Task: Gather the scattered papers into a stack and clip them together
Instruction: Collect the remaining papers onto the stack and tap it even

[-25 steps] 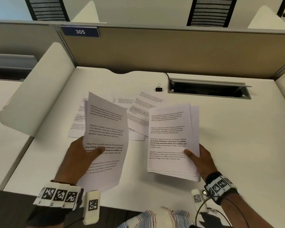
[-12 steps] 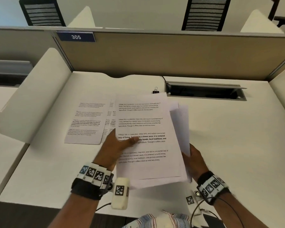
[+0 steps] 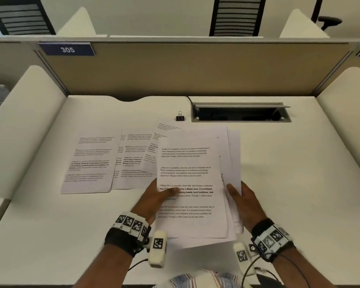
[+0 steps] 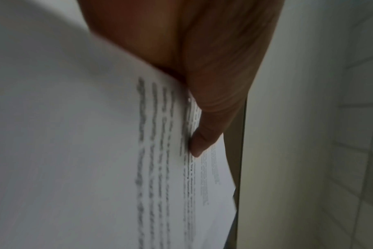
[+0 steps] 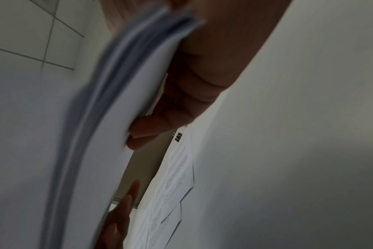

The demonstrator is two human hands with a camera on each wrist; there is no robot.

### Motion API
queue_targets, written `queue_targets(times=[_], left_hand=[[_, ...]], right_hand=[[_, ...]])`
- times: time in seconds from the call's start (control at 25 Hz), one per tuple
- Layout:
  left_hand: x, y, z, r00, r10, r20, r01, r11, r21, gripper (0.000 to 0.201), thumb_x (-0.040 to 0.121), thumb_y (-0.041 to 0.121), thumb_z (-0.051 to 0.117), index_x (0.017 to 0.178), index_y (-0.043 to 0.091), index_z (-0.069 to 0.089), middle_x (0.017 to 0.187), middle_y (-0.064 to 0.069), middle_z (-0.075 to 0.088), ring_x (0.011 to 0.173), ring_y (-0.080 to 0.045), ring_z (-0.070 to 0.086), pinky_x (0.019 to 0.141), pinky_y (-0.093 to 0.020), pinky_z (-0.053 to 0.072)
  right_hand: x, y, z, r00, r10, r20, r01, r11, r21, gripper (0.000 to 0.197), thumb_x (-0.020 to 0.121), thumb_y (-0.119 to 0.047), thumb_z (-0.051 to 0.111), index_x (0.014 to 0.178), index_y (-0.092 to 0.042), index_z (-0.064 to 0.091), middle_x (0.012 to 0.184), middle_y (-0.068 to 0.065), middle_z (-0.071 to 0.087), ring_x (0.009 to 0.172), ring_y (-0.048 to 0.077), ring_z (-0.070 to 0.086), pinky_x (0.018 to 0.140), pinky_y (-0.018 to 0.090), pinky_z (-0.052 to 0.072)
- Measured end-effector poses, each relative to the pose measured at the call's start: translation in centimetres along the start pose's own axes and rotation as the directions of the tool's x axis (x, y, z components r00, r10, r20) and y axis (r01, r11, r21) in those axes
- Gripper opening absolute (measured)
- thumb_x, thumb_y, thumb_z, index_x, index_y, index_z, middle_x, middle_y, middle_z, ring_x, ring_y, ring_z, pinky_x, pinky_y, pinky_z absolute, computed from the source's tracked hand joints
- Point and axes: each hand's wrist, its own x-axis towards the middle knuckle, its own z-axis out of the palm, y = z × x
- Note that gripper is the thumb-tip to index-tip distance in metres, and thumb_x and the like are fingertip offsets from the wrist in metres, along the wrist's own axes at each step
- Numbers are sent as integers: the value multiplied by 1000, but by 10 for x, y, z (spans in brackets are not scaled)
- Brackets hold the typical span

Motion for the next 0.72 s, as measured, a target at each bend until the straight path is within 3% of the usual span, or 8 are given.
queue_targets(times=[0.08, 0.12, 0.24, 0.32, 0.44, 0.6, 0.72], left_hand=[[8, -2, 12, 999, 33, 22, -35, 995, 91, 57, 84, 14, 81, 135, 19, 56, 129, -2, 71, 121, -22, 67, 108, -49, 49], [13, -2, 19, 998, 52, 16, -54, 984, 170, 57, 83, 18, 83, 133, 22, 56, 127, 2, 71, 120, -19, 66, 108, -47, 49], [23, 3, 41, 997, 73, 7, -71, 927, 369, 55, 85, 23, 80, 128, 31, 47, 123, 15, 64, 120, -11, 62, 107, -33, 47], [29, 8, 55, 996, 75, 51, -89, 898, 432, 56, 88, 25, 77, 132, 28, 42, 125, 16, 59, 119, -8, 58, 103, -27, 46], [43, 8, 62, 994, 62, 95, -99, 884, 456, 55, 88, 33, 75, 133, 25, 43, 131, 10, 62, 117, -10, 61, 102, -32, 51], [69, 13, 42, 998, 51, -44, -31, 923, 384, 27, 94, 32, 69, 114, 24, 55, 114, -2, 68, 94, -14, 67, 77, -30, 58], [84, 20, -9, 966, 145, -214, -47, 913, 405, 15, 92, 32, 71, 103, 29, 61, 110, 1, 69, 95, -18, 68, 80, -36, 58]], right_hand=[[0, -1, -6, 1000, 11, 17, -10, 1000, -27, 35, 97, -41, 53, 128, -28, 61, 117, -11, 74, 105, 4, 70, 88, 21, 55], [0, -1, -9, 999, 17, 32, -16, 999, -31, 36, 95, -42, 55, 127, -29, 61, 116, -10, 74, 105, 8, 71, 87, 26, 57], [5, 1, -22, 999, 34, 30, -32, 998, -45, 40, 88, -31, 72, 126, -24, 62, 117, -3, 75, 104, 20, 73, 88, 43, 60], [10, 5, -31, 999, 38, 14, -37, 997, -68, 43, 86, -22, 77, 127, -21, 63, 116, 0, 75, 102, 21, 73, 88, 47, 61], [19, 13, -43, 998, 42, -42, -46, 995, -94, 45, 85, -20, 79, 127, -19, 63, 113, 0, 76, 100, 20, 74, 88, 46, 61], [30, 21, -52, 993, 58, -103, -67, 993, -93, 45, 84, -22, 80, 125, -19, 63, 112, 0, 76, 97, 20, 74, 88, 46, 61], [40, 24, -52, 993, 70, -90, -79, 992, -101, 50, 80, -31, 83, 125, -21, 62, 112, 0, 76, 97, 20, 74, 86, 43, 62]])
